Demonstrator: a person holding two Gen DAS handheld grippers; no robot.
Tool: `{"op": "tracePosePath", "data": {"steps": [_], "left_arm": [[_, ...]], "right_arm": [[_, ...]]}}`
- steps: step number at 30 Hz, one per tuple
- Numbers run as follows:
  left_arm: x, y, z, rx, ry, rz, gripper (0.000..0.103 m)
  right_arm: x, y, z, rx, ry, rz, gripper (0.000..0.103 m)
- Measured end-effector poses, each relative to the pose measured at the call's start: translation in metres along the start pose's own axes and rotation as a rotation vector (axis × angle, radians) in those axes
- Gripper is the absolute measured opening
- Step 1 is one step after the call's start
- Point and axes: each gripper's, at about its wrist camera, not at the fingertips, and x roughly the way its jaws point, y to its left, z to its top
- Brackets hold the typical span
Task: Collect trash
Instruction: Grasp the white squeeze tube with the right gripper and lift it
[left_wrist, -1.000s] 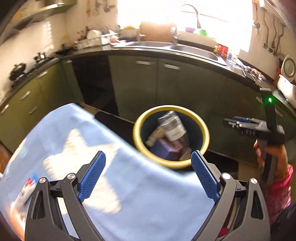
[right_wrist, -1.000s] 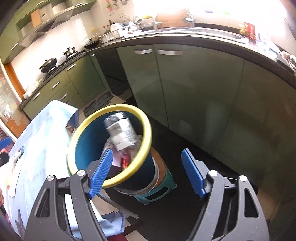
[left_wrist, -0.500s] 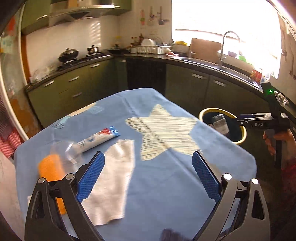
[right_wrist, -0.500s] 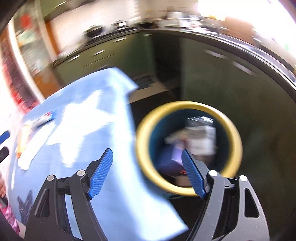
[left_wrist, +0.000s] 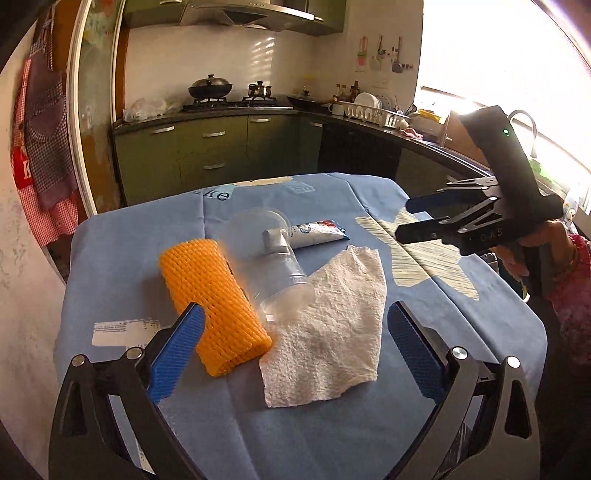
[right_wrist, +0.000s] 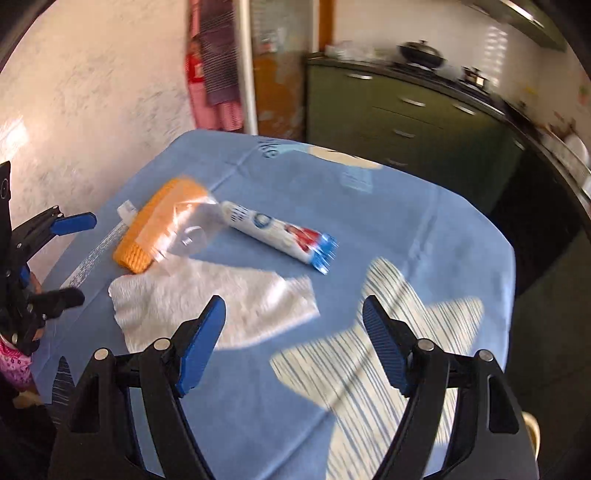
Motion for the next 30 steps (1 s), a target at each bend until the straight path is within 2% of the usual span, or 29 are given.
{"op": "tracePosePath", "data": {"steps": [9,18,20,24,28,30], "left_arm": [[0.001,0.016,-0.003,-0.063,-0.003,-0.025,0.098],[0.007,0.013,-0.005,-0.052,0.017,-0.04,0.098],[0.009,0.011,-0.005,-0.047,0.02,-0.04,0.098],[0.011,0.009,-0.006,-0.043,0.022,-0.038,0.098],[0.01,0.008,-0.007,-0.045,0.019,-0.037,0.098],[0.009,0.007,-0.008,-0.044,0.016,-0.038,0.098]], "right_arm": [[0.068,-0.003,0.05,-0.191,0.102,0.077,0.072],[0.111,-0.009,0.066,-0.278,0.235,0.155,0.071],[0.12,-0.01,0.067,-0.277,0.271,0.158,0.065],[0.118,-0.016,0.069,-0.25,0.284,0.165,0.062],[0.109,-0.019,0.061,-0.237,0.293,0.121,0.052],[0.103,-0.024,0.056,-0.202,0.292,0.098,0.037]]}}
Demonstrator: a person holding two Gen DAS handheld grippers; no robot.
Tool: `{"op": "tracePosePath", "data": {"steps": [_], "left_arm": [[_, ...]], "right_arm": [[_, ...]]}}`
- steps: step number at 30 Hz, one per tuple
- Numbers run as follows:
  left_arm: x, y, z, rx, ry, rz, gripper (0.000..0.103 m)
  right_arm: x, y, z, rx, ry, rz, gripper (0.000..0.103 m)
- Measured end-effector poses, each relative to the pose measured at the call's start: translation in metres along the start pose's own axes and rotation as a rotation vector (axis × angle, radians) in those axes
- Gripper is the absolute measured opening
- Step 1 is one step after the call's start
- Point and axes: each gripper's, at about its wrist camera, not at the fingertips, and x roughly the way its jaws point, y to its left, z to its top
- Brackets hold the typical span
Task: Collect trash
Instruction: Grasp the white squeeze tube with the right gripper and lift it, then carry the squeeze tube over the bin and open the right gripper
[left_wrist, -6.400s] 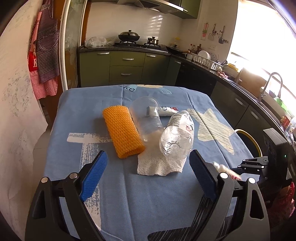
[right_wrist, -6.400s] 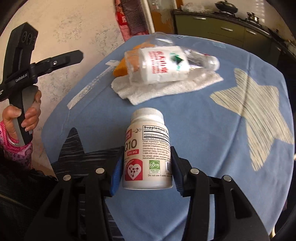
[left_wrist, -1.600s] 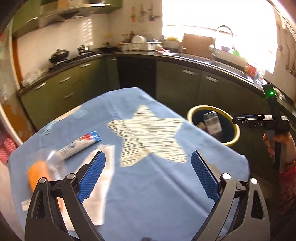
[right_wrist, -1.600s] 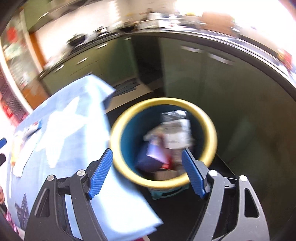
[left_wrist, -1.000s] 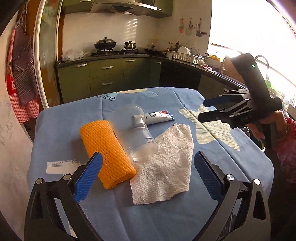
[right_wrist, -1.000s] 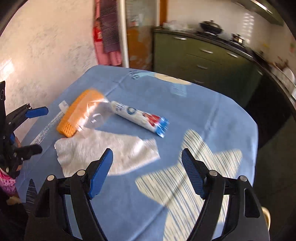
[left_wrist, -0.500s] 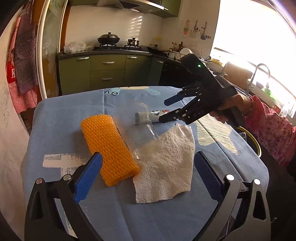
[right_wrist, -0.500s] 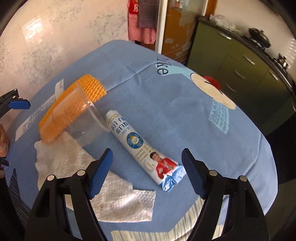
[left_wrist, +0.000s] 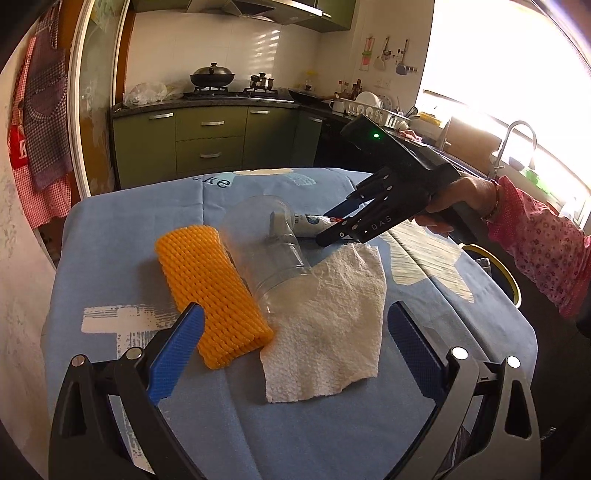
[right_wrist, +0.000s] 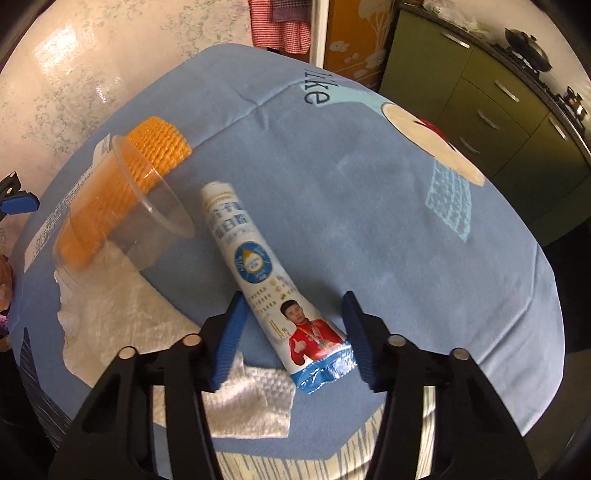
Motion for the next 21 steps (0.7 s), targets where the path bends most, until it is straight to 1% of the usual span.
{"op": "tracePosePath", "data": {"steps": [1,2,5,8,12,17,20,21], "left_arm": [[-0.001,0.0,0.0,0.001,-0.002,0.0,0.098],[-0.001,-0.001,0.0,0.002,-0.003,-0.001,0.098],[-0.002,-0.002,-0.002,0.005,-0.004,-0.005,0.098],[-0.002,-0.005,-0.003,0.013,-0.003,-0.005,0.098],[-0.001,-0.008,-0.003,0.02,-0.003,-0.006,0.098],[0.0,-0.008,-0.003,0.021,0.003,-0.006,0.098],[0.001,-0.011,-0.004,0.028,0.006,-0.008,0.098],[0.001,-0.011,-0.004,0.032,0.005,-0.009,0.098]], "right_arm": [[-0.001,-0.001,-0.004,0.019,-0.001,-0.01,0.033],[-0.005,-0.005,-0.009,0.048,-0.001,-0.021,0.026],[-0.01,-0.013,-0.023,0.118,-0.009,-0.035,0.023],[-0.016,-0.019,-0.037,0.188,-0.018,-0.047,0.022],[-0.037,-0.025,-0.062,0.267,-0.075,-0.068,0.022],[-0.083,-0.027,-0.101,0.367,-0.181,-0.073,0.022],[-0.107,-0.028,-0.128,0.426,-0.214,-0.095,0.022],[-0.116,-0.03,-0.143,0.461,-0.222,-0.113,0.023]]}}
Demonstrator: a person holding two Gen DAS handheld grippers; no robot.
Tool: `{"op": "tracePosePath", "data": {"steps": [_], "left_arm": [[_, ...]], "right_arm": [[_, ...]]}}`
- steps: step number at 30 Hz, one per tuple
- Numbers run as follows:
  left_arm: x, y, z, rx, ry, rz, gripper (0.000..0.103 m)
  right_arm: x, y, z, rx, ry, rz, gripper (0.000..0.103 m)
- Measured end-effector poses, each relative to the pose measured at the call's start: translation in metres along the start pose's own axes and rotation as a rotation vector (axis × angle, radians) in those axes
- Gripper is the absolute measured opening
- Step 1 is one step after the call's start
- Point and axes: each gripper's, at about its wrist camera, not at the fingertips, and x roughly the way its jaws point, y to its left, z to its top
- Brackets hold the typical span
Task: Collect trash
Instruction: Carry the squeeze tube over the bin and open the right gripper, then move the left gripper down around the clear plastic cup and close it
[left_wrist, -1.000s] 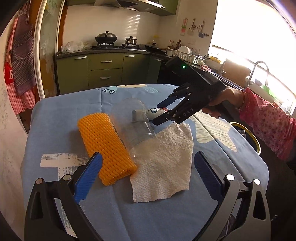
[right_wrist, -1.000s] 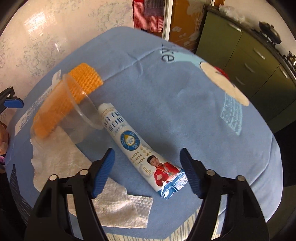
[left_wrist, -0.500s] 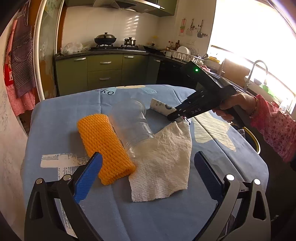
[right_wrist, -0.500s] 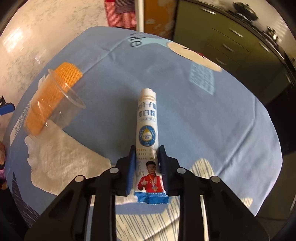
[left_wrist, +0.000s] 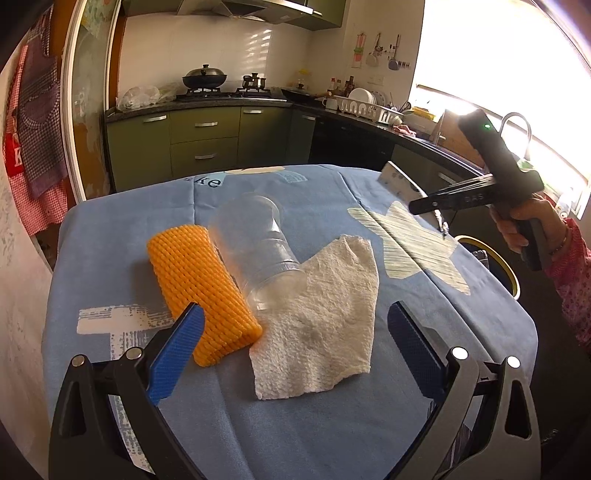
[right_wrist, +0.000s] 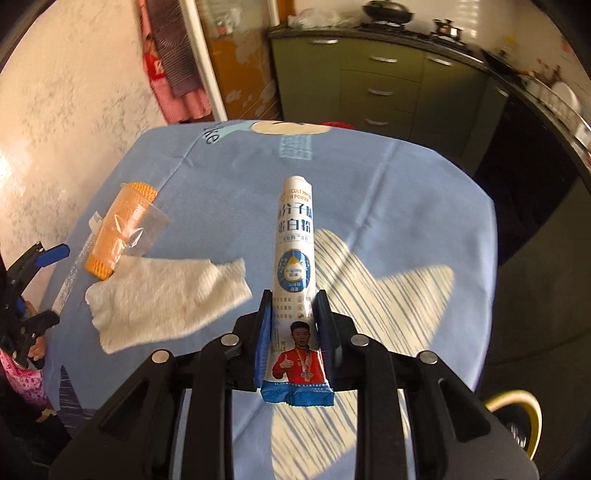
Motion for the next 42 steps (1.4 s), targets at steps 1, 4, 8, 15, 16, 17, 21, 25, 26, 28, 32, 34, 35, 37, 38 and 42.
{"op": "tracePosePath", "data": {"steps": [1,4,8,15,16,17,21,25,26,28,32,34,35,37,38,42], "left_arm": [[0.0,-0.001,0.0,0.003,0.0,-0.001,0.098],[0.001,-0.003,0.0,0.01,0.001,-0.006,0.098],[0.002,-0.006,-0.002,0.018,0.004,-0.01,0.098],[0.006,-0.009,-0.004,0.03,0.012,-0.008,0.098],[0.007,-0.01,-0.004,0.03,0.013,-0.009,0.098],[0.007,-0.01,-0.004,0.031,0.014,-0.009,0.098],[0.011,-0.011,-0.005,0.03,0.025,-0.01,0.098],[0.011,-0.013,-0.006,0.037,0.027,-0.009,0.098],[0.011,-0.013,-0.006,0.038,0.026,-0.008,0.098],[0.012,-0.012,-0.005,0.035,0.023,0.004,0.098],[0.012,-0.008,-0.001,0.001,0.033,0.052,0.098],[0.012,-0.004,0.003,-0.03,0.048,0.065,0.098],[0.013,-0.004,0.006,-0.041,0.059,0.068,0.098],[0.017,-0.003,0.015,-0.067,0.082,0.078,0.098],[0.018,-0.003,0.019,-0.077,0.088,0.076,0.098],[0.032,0.0,0.044,-0.153,0.146,0.046,0.098]], "right_arm": [[-0.008,-0.007,-0.008,0.03,-0.002,-0.013,0.023],[-0.032,-0.044,-0.041,0.141,-0.013,-0.093,0.024],[-0.054,-0.103,-0.092,0.315,0.003,-0.214,0.026],[-0.054,-0.163,-0.154,0.46,0.065,-0.405,0.04],[-0.054,-0.166,-0.159,0.471,0.061,-0.425,0.045],[-0.056,-0.168,-0.165,0.482,0.052,-0.436,0.05],[-0.063,-0.159,-0.183,0.56,-0.005,-0.413,0.052],[-0.072,-0.135,-0.194,0.601,-0.07,-0.357,0.052],[-0.074,-0.126,-0.193,0.598,-0.09,-0.343,0.052],[-0.079,-0.108,-0.194,0.589,-0.135,-0.316,0.052],[-0.08,-0.084,-0.186,0.56,-0.181,-0.265,0.054],[-0.078,-0.074,-0.181,0.532,-0.183,-0.258,0.055],[-0.077,-0.07,-0.18,0.52,-0.187,-0.257,0.055],[-0.076,-0.064,-0.177,0.505,-0.193,-0.252,0.055],[-0.074,-0.063,-0.176,0.501,-0.194,-0.243,0.056],[-0.065,-0.063,-0.175,0.499,-0.203,-0.199,0.056]]}}
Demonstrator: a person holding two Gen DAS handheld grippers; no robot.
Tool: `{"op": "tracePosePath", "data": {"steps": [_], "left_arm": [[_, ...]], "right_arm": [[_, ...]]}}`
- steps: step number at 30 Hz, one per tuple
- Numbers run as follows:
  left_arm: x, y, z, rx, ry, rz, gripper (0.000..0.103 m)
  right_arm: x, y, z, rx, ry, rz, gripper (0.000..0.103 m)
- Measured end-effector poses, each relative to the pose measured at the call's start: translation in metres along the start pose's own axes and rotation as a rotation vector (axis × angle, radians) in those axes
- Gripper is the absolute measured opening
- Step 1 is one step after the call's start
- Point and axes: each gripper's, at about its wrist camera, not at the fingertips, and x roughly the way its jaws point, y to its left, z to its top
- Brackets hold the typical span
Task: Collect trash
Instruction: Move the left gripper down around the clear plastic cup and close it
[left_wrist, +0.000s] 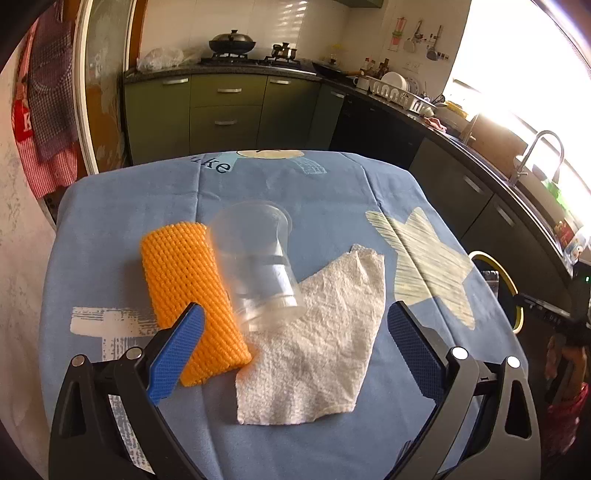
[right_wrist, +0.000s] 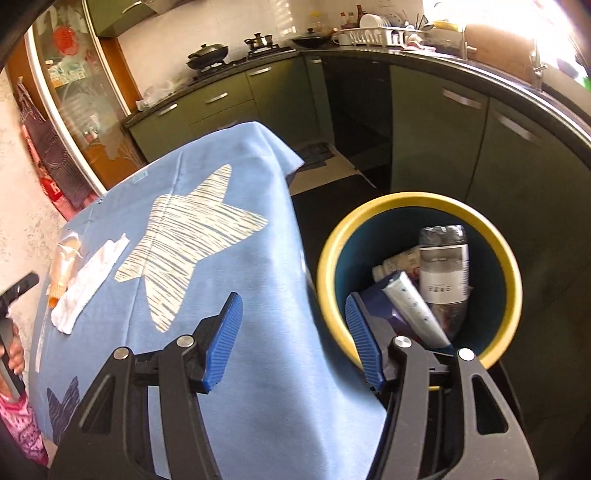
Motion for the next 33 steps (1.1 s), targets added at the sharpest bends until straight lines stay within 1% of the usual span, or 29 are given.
{"op": "tracePosePath", "data": {"steps": [5,6,7,8,11,13,22,27,31,33], "left_arm": [[0.019,0.005,0.029,-0.069,0.087,0.005,0.096],[0.025,0.007,0.034,-0.083,0.118,-0.001,0.095],[0.029,0.009,0.037,-0.094,0.134,0.0,0.092],[0.034,0.011,0.04,-0.106,0.148,0.004,0.092],[0.048,0.013,0.046,-0.124,0.197,-0.016,0.09],[0.057,0.012,0.048,-0.128,0.22,-0.01,0.089],[0.09,-0.002,0.059,-0.067,0.279,0.073,0.089],[0.101,-0.009,0.06,-0.002,0.297,0.103,0.088],[0.106,-0.009,0.056,0.029,0.333,0.109,0.075],[0.11,-0.007,0.054,0.038,0.35,0.116,0.072]], "right_arm": [[0.008,0.001,-0.003,-0.009,0.004,0.029,0.057],[0.009,0.001,-0.004,-0.009,0.007,0.04,0.057],[0.011,0.001,-0.004,-0.011,0.01,0.048,0.058],[0.012,0.0,-0.004,-0.011,0.011,0.054,0.058],[0.015,-0.001,-0.005,-0.01,0.011,0.068,0.058],[0.017,-0.001,-0.004,-0.009,0.011,0.075,0.058],[0.019,-0.001,-0.004,-0.017,0.014,0.098,0.059],[0.02,-0.001,-0.004,-0.023,0.018,0.099,0.059],[0.022,-0.001,-0.003,-0.023,0.023,0.101,0.059],[0.024,0.0,-0.003,-0.024,0.027,0.106,0.059]]}}
